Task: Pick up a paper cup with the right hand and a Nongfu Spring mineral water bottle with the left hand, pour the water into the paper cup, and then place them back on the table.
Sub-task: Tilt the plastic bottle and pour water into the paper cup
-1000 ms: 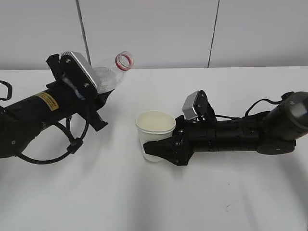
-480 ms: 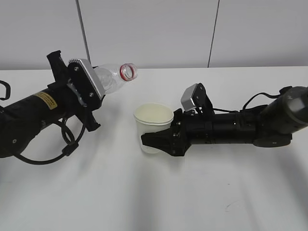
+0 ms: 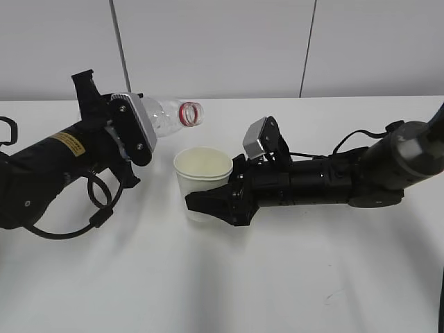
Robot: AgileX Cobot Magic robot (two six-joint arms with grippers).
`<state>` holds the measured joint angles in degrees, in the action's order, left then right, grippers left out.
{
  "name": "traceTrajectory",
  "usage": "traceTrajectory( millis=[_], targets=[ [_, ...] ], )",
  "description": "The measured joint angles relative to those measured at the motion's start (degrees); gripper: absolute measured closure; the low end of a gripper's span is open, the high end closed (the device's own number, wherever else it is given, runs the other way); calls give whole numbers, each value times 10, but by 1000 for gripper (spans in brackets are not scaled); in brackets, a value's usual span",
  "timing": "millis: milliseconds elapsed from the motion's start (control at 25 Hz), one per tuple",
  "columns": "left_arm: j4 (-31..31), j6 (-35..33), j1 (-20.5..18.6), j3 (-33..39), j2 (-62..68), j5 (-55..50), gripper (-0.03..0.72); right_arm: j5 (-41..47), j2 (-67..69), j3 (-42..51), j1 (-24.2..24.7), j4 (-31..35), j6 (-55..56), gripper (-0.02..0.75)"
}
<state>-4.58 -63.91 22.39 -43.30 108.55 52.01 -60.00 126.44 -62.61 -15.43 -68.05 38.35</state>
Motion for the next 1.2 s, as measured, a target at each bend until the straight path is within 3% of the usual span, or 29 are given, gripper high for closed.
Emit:
traceTrajectory(
  millis=[360, 1200],
  targets=[
    [11, -61, 4, 0, 0, 18, 340, 10, 0, 0, -3, 0, 1, 203],
    [24, -132, 4, 0, 0, 29, 341, 12, 0, 0, -4, 4, 2, 204]
  ],
)
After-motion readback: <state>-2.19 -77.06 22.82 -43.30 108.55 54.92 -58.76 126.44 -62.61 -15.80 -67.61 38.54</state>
